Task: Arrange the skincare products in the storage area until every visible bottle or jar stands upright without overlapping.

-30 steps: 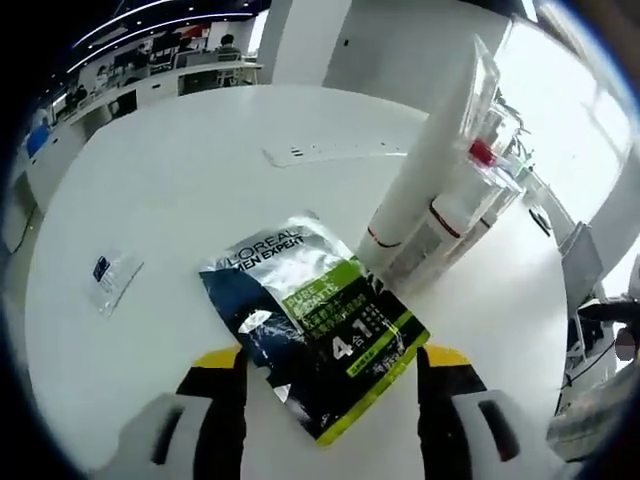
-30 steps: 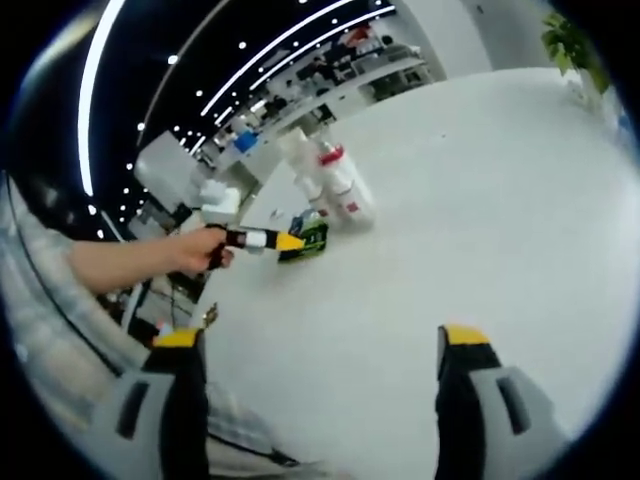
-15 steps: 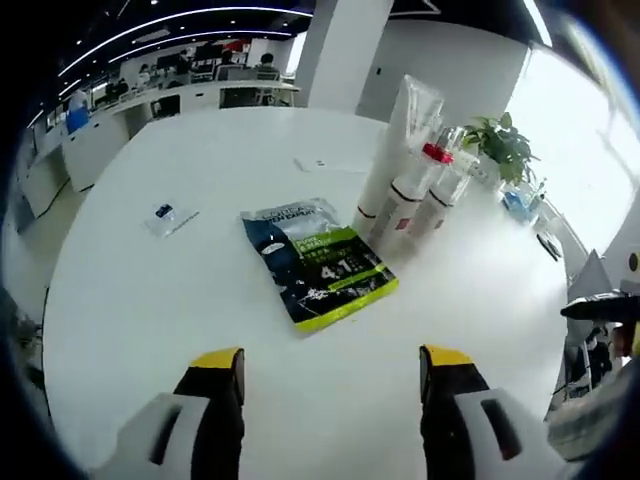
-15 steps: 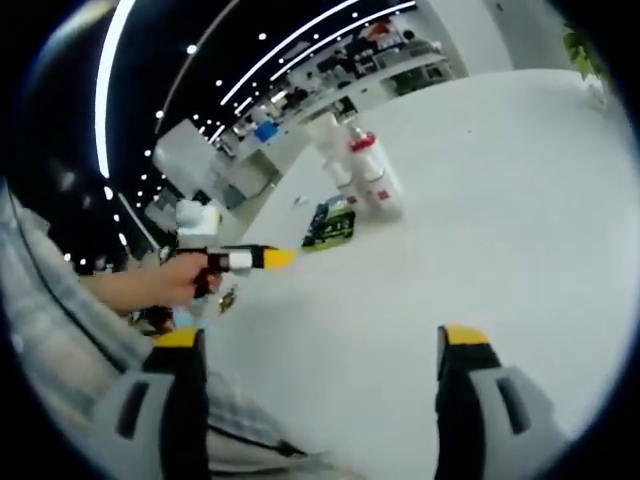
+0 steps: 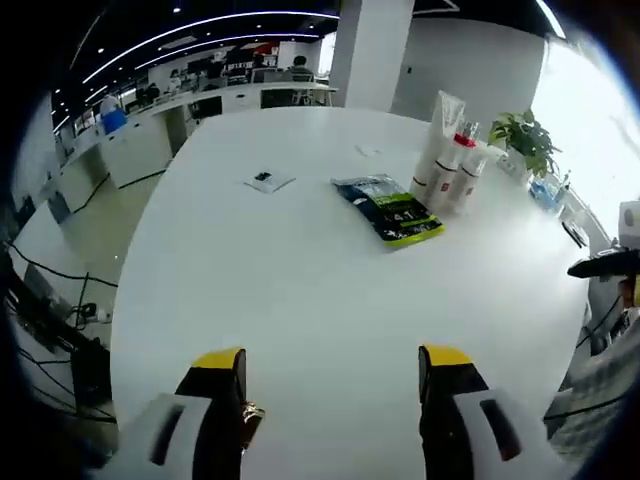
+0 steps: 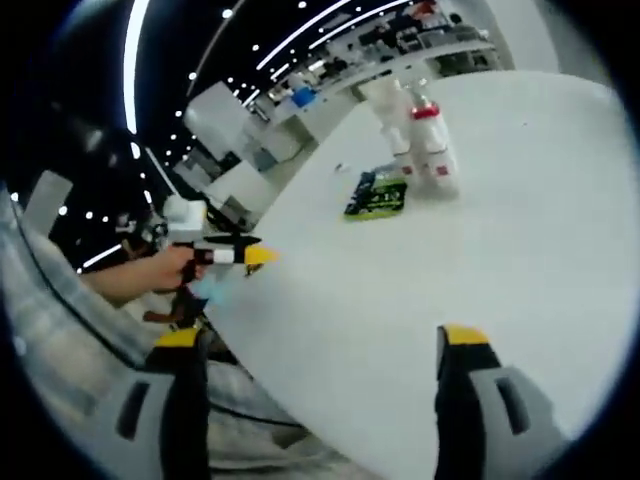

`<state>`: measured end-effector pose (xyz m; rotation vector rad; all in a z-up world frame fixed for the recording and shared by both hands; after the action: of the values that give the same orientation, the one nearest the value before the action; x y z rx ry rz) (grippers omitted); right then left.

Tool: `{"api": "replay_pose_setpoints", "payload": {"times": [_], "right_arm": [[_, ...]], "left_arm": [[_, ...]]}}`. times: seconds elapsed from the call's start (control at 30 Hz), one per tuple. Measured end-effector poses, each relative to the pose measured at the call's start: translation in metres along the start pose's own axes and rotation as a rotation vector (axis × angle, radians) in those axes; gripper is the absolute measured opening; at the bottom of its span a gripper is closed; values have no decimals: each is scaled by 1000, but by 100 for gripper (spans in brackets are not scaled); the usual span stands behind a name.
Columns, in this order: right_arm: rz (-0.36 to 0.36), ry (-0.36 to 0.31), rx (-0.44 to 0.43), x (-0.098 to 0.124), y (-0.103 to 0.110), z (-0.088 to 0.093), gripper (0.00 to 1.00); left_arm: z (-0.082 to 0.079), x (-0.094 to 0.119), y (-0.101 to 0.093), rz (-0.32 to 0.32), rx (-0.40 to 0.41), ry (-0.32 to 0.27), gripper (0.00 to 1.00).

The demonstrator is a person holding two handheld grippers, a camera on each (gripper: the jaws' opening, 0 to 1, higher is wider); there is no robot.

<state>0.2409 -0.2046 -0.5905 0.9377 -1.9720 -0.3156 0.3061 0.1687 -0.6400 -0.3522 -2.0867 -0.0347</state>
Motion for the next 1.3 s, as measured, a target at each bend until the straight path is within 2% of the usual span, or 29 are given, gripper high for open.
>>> {"api": "replay_pose_setpoints", "payload": {"times": [0.07, 0.13, 0.23, 0.27, 0.33, 0.37, 0.4, 0.47, 0.53, 0.57, 0.6, 0.9, 1.0, 1.1, 1.17, 1.3], "right_arm": [[-5, 11, 11, -2, 5, 1, 93], [-8, 16, 19, -2, 9, 2, 93], [-8, 24, 24, -3, 13, 3, 93], [-9, 28, 26, -4, 15, 4, 93], [-10, 36, 32, -5, 17, 5, 93], [-10, 39, 33, -6, 18, 5, 93], [-12, 43, 34, -6, 19, 4, 93], [-15, 40, 36, -7, 21, 3, 93], [-16, 42, 38, -8, 23, 2, 93], [-16, 43, 39, -8, 24, 3, 93], [-15, 45, 39, -8, 24, 3, 93], [-3, 50, 12, -8, 26, 12, 93], [-2, 42, 6, -8, 29, 12, 93], [-2, 41, 9, -8, 31, 12, 93], [0, 57, 10, -9, 30, 14, 93], [0, 60, 6, -11, 28, 15, 93]], "left_arm": [[0, 8, 15, -33, -49, 12, 71], [0, 14, 26, -43, -90, 20, 65], [-2, 24, 31, -40, -120, 32, 59], [-4, 29, 34, -60, -172, 39, 57], [-5, 33, 38, -87, -265, 88, 57], [-5, 33, 40, -85, -288, 105, 57], [-2, 32, 42, -68, -317, 155, 58], [6, 27, 48, -25, -317, 232, 64], [13, 22, 55, -33, -337, 280, 68], [15, 20, 58, -41, -355, 286, 66], [19, 18, 60, -44, -371, 315, 65], [33, -4, 66, -14, -387, 382, 64], [32, -7, 66, 1, -399, 375, 62], [30, -9, 68, 12, -369, 359, 62], [32, -9, 67, 40, -333, 373, 58], [33, -8, 68, 30, -332, 354, 57]]}}
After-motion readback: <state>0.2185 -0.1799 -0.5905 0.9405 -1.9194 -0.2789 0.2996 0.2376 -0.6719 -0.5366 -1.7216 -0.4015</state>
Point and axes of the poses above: the point that each gripper's makers call its tool centre point, and the gripper's own axes: x roughly backward along the fingers, y roughly to its left, z roughly out of its underside, the point moved 9 cm from there along x, roughly backward along the fingers, and after that the axes turned 6 degrees about y, right-handed, at the moved point
